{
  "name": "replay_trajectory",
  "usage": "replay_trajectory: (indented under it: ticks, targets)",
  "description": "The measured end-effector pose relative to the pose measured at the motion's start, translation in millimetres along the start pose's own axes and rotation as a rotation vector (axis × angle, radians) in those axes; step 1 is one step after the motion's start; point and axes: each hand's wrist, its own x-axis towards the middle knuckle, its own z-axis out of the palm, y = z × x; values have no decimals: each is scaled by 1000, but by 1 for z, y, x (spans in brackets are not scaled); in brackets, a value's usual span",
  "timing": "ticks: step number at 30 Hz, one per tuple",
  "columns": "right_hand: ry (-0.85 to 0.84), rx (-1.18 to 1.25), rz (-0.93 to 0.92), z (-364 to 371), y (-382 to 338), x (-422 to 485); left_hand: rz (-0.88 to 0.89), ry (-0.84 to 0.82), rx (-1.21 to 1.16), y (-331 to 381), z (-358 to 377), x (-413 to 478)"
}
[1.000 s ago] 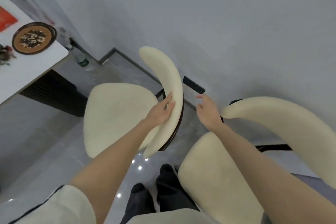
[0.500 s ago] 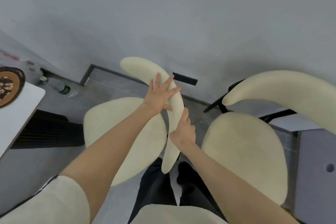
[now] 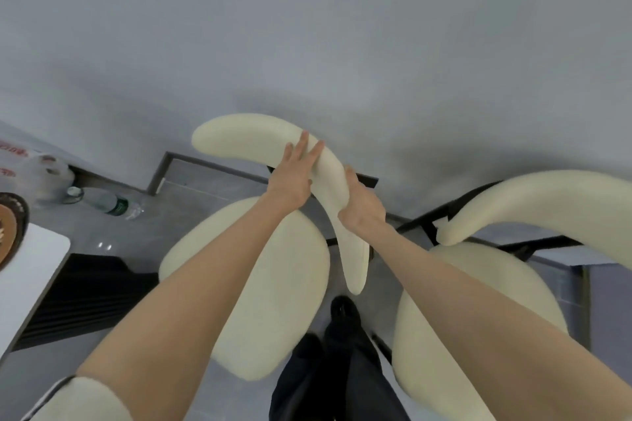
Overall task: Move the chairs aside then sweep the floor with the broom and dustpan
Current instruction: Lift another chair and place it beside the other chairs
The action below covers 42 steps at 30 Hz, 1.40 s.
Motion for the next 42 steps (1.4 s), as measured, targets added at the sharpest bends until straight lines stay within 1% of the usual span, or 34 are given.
replay_trajectory:
  ticks: [4, 9, 14, 18, 21, 23, 25, 27, 30, 34, 37, 42]
  targets:
    - [-49, -60, -90, -26, -16, 50, -72, -37, -66, -12, -19, 30]
    - [-75, -123, -189, -45, -34, 98, -140, -35, -127, -25, -33, 54]
    - [-56, -179, -208, -56, -41, 123, -161, -70, -167, -36, -37, 65]
    - [13, -191, -229, -49, -39, 115, -182, -52, -222, -38, -36, 56]
    - [99, -272, -266, -40, -39, 98, -203, -19, -231, -38, -30, 39]
    - [155, -321, -282, -38, -41, 87, -214, 41, -241, -39, -28, 24]
    - [158, -326, -294, -39, -43, 74, -218, 103, -264, -39, -27, 7]
    - [143, -281, -301, -40, -45, 58, -226, 180, -305, -40, -27, -13]
    - [144, -193, -367, -37, -49, 24, -234, 307, -366, -45, -29, -49]
    - [125, -57, -436, -20, -56, -45, -242, 428, -428, -59, -29, -118]
    - [102, 34, -438, -1, -61, -100, -241, 457, -476, -66, -25, -178]
    - [65, 52, -453, 32, -65, -183, -236, 464, -480, -67, -20, -279]
